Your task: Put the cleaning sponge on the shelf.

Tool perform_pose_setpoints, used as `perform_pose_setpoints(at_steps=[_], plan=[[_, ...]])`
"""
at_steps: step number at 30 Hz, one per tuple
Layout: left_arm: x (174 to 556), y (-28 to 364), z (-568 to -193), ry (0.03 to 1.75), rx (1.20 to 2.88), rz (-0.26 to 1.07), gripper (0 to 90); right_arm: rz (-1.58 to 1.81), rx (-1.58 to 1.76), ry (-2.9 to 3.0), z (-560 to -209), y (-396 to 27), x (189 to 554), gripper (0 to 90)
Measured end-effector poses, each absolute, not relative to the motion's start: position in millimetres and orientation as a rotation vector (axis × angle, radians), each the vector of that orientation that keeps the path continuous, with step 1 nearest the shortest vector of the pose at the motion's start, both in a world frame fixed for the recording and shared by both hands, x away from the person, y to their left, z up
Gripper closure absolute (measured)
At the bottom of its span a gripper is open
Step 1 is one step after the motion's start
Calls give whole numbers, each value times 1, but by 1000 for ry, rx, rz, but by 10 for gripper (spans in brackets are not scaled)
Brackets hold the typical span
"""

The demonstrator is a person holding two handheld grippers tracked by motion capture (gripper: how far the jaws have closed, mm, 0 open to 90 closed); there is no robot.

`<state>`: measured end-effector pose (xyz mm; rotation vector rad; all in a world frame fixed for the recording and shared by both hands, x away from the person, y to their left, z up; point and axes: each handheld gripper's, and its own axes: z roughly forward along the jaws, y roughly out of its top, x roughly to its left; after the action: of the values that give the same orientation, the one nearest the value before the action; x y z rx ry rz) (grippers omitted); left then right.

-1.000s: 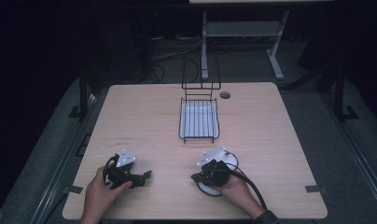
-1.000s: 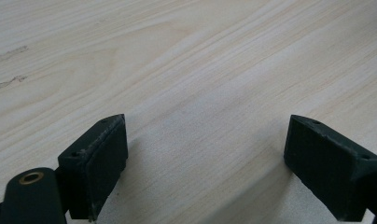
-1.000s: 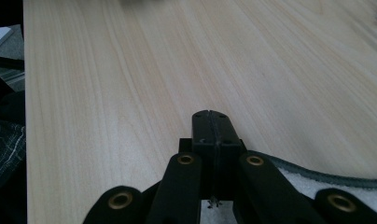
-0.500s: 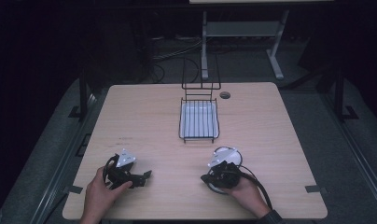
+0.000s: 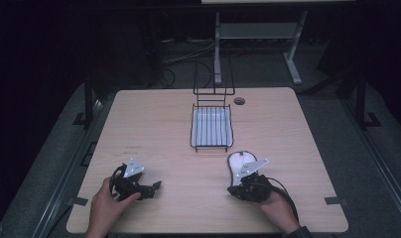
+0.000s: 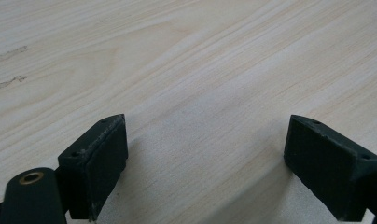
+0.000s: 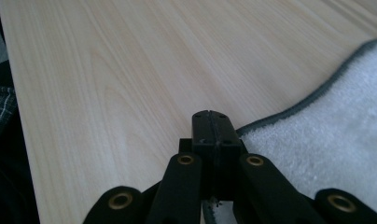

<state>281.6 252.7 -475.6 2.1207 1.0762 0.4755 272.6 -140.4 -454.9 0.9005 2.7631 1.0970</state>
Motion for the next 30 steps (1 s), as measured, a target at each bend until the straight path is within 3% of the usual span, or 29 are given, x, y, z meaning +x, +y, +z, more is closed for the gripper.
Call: perform_pose_setpoints(at_steps=[30], plan=[[282,253,-476,1077,2120,474,128,1061,1125,2649,-456,-218,270,897]])
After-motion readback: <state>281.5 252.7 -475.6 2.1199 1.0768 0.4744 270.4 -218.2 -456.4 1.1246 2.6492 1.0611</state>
